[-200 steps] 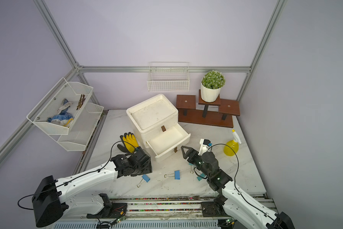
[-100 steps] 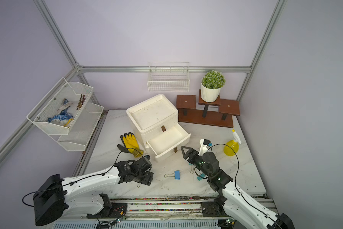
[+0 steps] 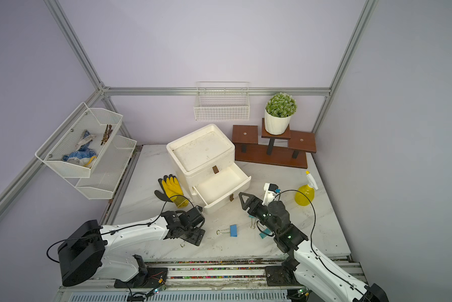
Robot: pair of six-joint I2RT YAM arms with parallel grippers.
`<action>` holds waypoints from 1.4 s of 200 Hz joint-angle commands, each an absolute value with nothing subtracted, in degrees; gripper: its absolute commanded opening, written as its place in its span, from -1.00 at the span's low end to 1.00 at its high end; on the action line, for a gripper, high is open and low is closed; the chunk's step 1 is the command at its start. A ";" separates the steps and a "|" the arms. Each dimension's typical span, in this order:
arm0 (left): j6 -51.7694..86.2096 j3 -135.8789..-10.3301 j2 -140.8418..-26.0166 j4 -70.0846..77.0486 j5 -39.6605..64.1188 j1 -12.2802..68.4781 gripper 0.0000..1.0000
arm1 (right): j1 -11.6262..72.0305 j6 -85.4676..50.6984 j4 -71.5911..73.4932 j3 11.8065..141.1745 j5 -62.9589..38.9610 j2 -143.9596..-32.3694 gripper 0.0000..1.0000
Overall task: Put the binder clips in the drawer according to color
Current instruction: Pick up the binder clip at the center of the board.
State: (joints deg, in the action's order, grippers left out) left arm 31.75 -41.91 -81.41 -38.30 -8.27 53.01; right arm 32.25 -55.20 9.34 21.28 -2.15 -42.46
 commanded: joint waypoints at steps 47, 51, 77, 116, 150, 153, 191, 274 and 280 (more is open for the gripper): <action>28.91 -43.50 -85.04 -35.69 -7.90 51.32 0.17 | 31.97 -55.14 7.88 20.99 -1.69 -40.04 0.53; 28.92 -43.46 -84.93 -35.68 -8.00 51.33 0.12 | 32.00 -54.97 7.72 21.09 -1.95 -39.79 0.53; 29.51 -43.85 -83.50 -36.72 -8.82 51.33 -0.06 | 31.98 -52.06 4.48 22.70 -2.90 -38.27 0.53; 30.42 -44.97 -81.53 -39.90 -10.17 51.35 0.35 | 31.95 -49.40 -0.76 24.65 -2.42 -35.19 0.53; 38.40 -47.10 -76.18 -45.23 -11.60 51.93 0.64 | 31.91 -49.94 -0.42 23.80 -2.09 -35.10 0.53; 40.06 -47.19 -75.73 -45.71 -11.39 51.92 0.64 | 31.94 -49.97 -0.22 23.71 -2.08 -35.12 0.53; 68.11 -46.16 -71.12 -49.25 -7.19 51.94 0.57 | 31.91 -50.51 1.35 23.08 -2.20 -36.28 0.53; 133.30 -44.73 -66.56 -52.16 -7.63 53.84 1.00 | 31.99 -50.45 1.21 23.03 -2.55 -35.60 0.53; 136.05 -44.46 -66.37 -52.03 -7.48 53.90 1.00 | 31.95 -50.41 1.01 22.95 -2.55 -35.33 0.53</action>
